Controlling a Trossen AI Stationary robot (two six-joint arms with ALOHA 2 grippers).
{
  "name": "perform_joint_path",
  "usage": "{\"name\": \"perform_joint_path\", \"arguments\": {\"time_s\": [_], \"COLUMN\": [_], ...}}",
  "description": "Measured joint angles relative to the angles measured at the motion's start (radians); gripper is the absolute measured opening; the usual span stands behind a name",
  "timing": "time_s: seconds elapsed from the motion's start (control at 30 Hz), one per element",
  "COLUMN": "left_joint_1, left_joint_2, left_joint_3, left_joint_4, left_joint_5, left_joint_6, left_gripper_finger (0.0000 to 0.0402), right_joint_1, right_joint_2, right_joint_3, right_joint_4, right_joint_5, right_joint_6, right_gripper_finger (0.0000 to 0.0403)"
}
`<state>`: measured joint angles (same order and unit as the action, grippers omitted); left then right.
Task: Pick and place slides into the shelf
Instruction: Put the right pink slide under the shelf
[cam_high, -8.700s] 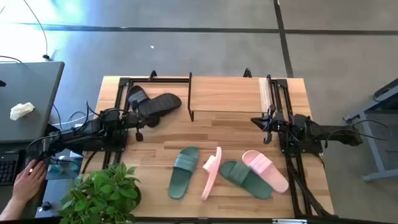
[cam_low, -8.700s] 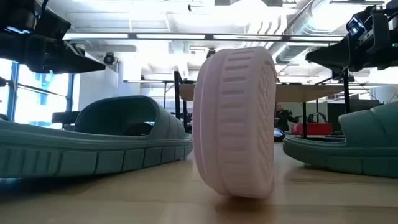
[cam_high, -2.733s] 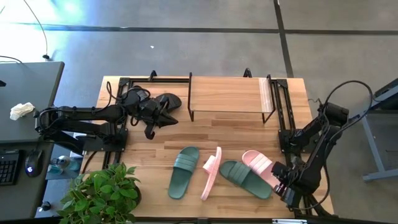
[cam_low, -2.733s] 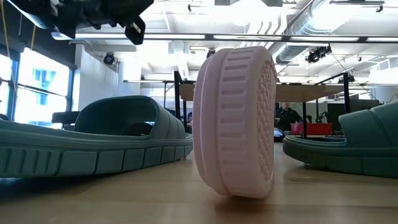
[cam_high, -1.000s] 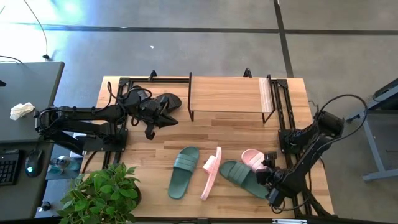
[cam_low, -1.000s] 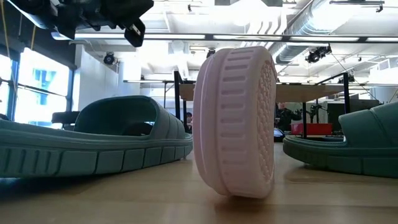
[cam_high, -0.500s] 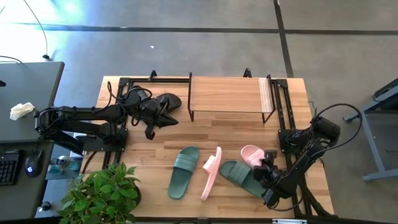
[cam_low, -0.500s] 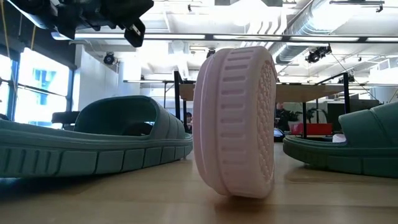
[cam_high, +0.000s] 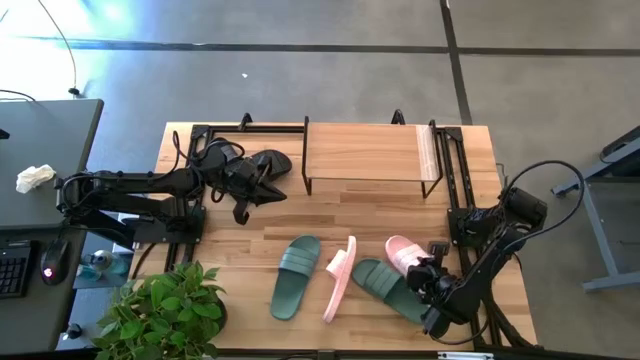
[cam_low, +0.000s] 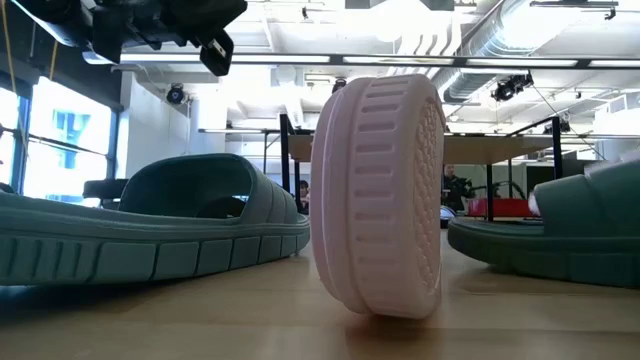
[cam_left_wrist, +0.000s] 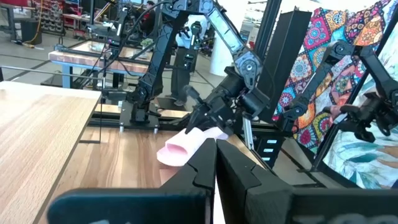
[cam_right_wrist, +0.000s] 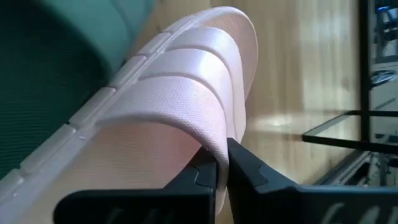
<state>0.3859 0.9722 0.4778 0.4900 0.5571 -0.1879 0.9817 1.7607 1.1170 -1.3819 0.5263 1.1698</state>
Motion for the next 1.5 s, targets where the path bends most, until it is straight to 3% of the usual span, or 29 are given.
{"name": "perform_joint_path", "arguments": {"time_s": [0.2, 0.4, 0.67, 0.97, 1.2, 1.5], "left_joint_1": [0.000, 0.000, 0.000, 0.000, 0.000, 0.000], "left_joint_2": [0.000, 0.000, 0.000, 0.000, 0.000, 0.000], "left_joint_3": [0.000, 0.000, 0.000, 0.000, 0.000, 0.000], "left_joint_4": [0.000, 0.000, 0.000, -0.014, -0.019, -0.019], "left_joint_5": [0.000, 0.000, 0.000, 0.000, 0.000, 0.000], "left_joint_6": [0.000, 0.000, 0.001, 0.004, 0.004, 0.004], "left_gripper_finger": [0.0001, 0.0001, 0.0001, 0.0001, 0.0001, 0.0001], "right_joint_1": [-0.035, -0.140, -0.375, -0.651, -0.778, -0.862], "right_joint_2": [-0.001, -0.019, -0.008, -0.008, -0.008, -0.008], "right_joint_3": [0.085, 0.110, 0.088, -0.136, -0.218, -0.249], "right_joint_4": [-0.199, -0.187, -0.179, 0.170, 0.152, 0.269], "right_joint_5": [0.004, 0.078, 0.226, 0.249, 0.301, 0.349], "right_joint_6": [0.105, 0.087, 0.003, -0.155, -0.199, -0.356], "right_gripper_finger": [0.0001, 0.0001, 0.0000, 0.0000, 0.0000, 0.0000]}}
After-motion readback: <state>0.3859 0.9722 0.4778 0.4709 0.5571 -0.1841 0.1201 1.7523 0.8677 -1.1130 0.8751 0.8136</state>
